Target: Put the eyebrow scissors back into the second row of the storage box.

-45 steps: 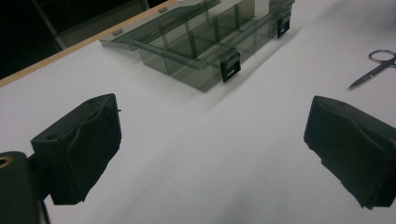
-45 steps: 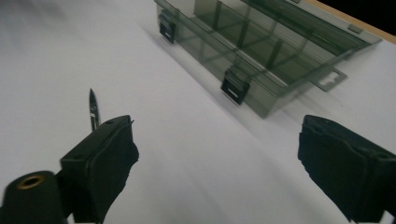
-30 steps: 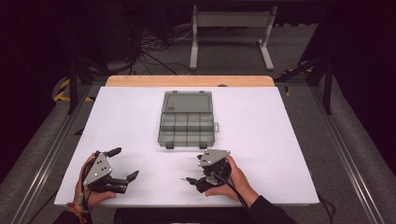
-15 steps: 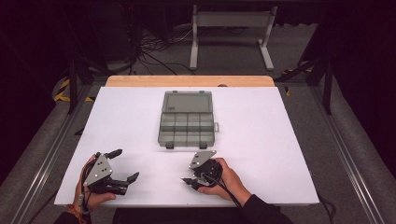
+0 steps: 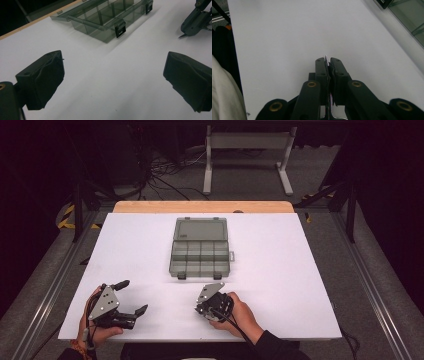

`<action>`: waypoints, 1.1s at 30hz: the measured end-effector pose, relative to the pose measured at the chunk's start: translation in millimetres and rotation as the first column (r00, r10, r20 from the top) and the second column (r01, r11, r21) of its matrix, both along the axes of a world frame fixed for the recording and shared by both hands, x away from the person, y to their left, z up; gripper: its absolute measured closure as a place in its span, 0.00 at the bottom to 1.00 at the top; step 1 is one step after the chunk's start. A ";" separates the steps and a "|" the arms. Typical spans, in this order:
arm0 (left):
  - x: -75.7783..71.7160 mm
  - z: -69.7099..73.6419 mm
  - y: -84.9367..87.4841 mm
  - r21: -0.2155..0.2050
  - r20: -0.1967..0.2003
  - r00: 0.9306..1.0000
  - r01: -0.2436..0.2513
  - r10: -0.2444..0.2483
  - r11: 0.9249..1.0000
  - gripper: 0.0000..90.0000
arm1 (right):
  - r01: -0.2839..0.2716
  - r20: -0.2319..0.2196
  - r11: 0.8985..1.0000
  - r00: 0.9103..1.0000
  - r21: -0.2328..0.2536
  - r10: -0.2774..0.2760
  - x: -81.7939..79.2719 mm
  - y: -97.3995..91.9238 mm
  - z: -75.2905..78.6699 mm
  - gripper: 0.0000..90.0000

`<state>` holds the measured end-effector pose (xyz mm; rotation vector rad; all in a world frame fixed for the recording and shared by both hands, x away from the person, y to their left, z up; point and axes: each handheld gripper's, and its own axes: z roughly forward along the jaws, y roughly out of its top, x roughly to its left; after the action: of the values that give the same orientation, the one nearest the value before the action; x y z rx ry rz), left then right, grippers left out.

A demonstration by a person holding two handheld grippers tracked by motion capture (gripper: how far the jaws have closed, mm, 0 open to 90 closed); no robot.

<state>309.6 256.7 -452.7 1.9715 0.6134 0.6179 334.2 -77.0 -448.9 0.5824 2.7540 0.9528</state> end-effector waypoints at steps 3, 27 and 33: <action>0.7 1.3 0.2 -0.009 0.000 1.000 0.002 -0.002 1.000 0.05 | -0.009 0.004 1.000 1.000 0.006 0.009 -0.4 -2.3 2.2 0.96; 3.4 0.0 2.1 -0.004 -0.012 1.000 0.006 -0.006 1.000 0.05 | 0.070 0.108 0.986 0.990 0.152 -0.087 0.9 -49.6 34.6 0.96; 2.9 0.6 2.8 -0.006 -0.010 1.000 0.006 -0.006 1.000 0.05 | 0.065 0.127 0.987 0.988 0.147 -0.084 0.7 -51.0 35.6 0.96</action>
<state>312.5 259.6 -452.2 1.9718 0.6143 0.6023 334.8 -128.0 -413.3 0.6158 2.5438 1.1344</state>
